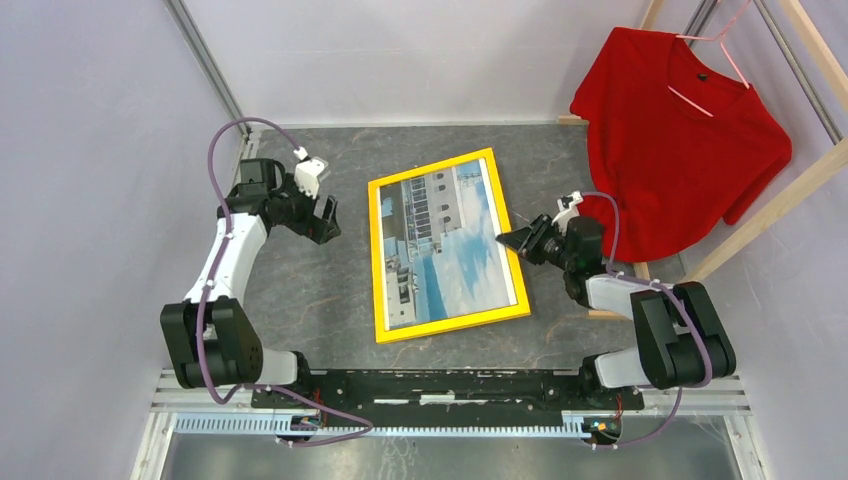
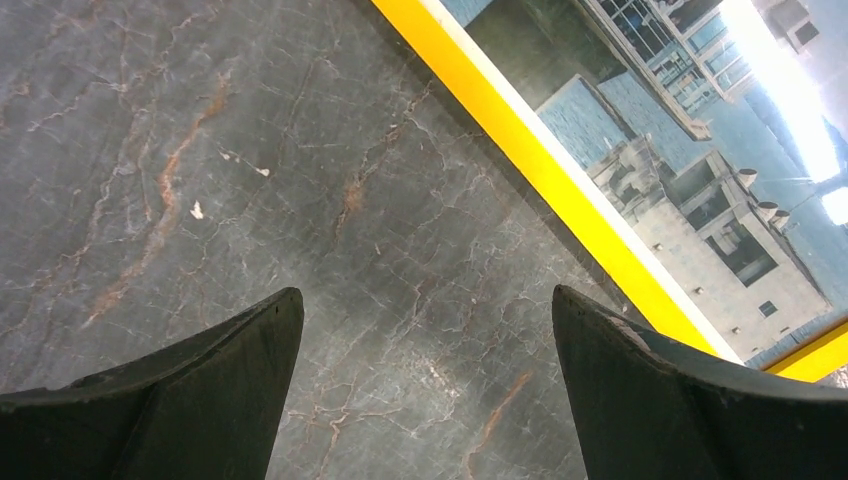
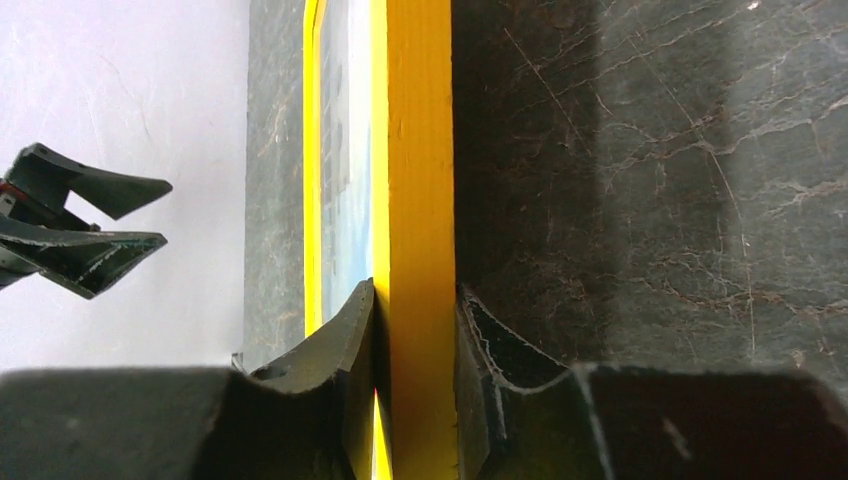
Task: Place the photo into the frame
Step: Turn over the photo frame at the center of the board.
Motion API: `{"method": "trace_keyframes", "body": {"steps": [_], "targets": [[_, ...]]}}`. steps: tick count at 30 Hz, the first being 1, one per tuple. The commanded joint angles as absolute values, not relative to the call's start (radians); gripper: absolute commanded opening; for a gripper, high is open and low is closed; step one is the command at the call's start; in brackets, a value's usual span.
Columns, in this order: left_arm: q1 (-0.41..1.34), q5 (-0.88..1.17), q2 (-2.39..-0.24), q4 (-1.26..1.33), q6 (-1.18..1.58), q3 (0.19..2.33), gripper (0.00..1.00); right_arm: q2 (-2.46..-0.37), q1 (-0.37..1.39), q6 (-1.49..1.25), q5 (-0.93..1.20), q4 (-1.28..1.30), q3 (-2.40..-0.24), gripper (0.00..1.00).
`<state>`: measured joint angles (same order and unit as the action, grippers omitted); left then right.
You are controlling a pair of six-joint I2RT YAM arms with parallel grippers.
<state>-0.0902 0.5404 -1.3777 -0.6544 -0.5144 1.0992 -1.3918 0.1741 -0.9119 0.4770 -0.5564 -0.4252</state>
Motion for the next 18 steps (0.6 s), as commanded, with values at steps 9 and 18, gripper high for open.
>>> {"method": "trace_keyframes", "body": {"steps": [9, 18], "targets": [[-0.095, 0.546, -1.398, -0.499, -0.410, 1.031, 1.00, -1.529, 0.308, -0.852, 0.215, -0.793, -0.439, 0.74], [-0.101, 0.513, -1.403, -0.404, -0.347, 0.991, 1.00, -1.477, 0.316, -0.688, 0.081, -0.507, -0.497, 0.98]]}}
